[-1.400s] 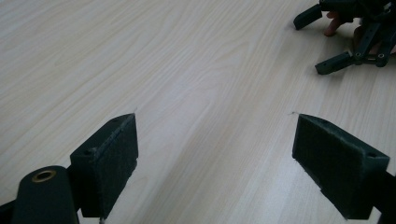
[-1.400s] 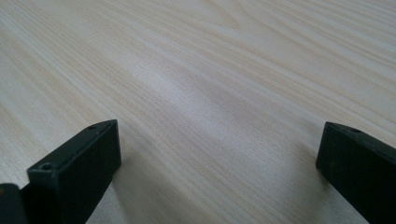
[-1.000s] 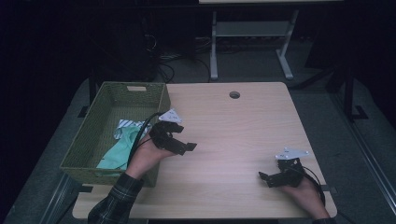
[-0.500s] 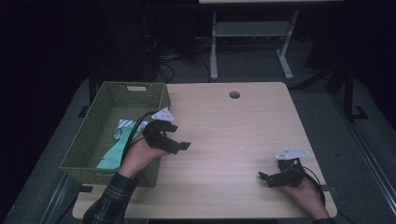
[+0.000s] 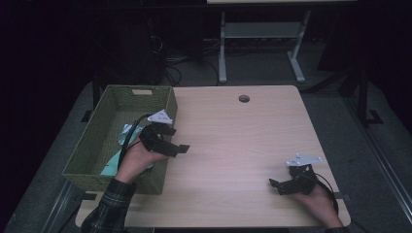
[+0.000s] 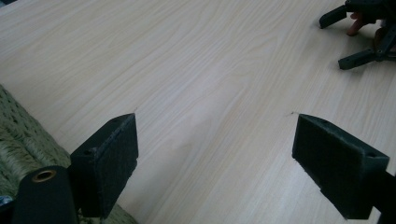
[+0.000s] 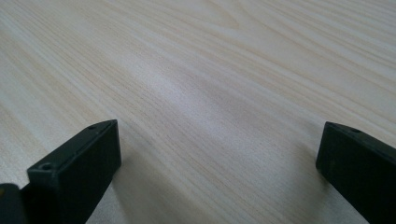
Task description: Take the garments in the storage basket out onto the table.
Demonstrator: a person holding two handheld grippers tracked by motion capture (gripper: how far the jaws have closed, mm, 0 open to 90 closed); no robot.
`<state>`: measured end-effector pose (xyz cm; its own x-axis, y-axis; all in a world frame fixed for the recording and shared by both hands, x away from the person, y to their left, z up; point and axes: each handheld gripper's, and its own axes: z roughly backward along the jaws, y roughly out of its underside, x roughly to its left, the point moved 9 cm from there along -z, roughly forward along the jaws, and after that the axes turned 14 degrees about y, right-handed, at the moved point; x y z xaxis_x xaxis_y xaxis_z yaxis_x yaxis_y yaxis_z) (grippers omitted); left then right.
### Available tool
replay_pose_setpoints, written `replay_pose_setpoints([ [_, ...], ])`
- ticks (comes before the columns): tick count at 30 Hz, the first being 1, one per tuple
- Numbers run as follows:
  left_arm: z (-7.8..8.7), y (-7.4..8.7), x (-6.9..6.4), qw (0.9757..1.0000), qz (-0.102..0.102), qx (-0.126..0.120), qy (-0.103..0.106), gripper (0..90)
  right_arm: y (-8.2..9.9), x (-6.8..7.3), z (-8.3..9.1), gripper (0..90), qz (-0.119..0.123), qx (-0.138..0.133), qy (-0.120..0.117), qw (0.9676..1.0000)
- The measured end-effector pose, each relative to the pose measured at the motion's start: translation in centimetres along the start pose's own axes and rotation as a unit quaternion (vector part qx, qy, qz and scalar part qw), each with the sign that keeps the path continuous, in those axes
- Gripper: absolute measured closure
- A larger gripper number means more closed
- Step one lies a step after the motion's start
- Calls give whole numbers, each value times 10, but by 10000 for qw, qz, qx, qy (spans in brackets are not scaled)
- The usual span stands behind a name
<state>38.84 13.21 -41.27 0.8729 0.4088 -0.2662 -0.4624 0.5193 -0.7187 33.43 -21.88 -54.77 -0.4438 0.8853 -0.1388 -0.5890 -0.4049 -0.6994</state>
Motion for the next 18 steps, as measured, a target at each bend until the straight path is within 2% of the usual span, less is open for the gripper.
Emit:
replay_pose_setpoints([
  [18, 19, 6, 14, 9997, 112, -48, -193, 137, 0, 0, 0, 0, 0, 1, 1, 10000],
])
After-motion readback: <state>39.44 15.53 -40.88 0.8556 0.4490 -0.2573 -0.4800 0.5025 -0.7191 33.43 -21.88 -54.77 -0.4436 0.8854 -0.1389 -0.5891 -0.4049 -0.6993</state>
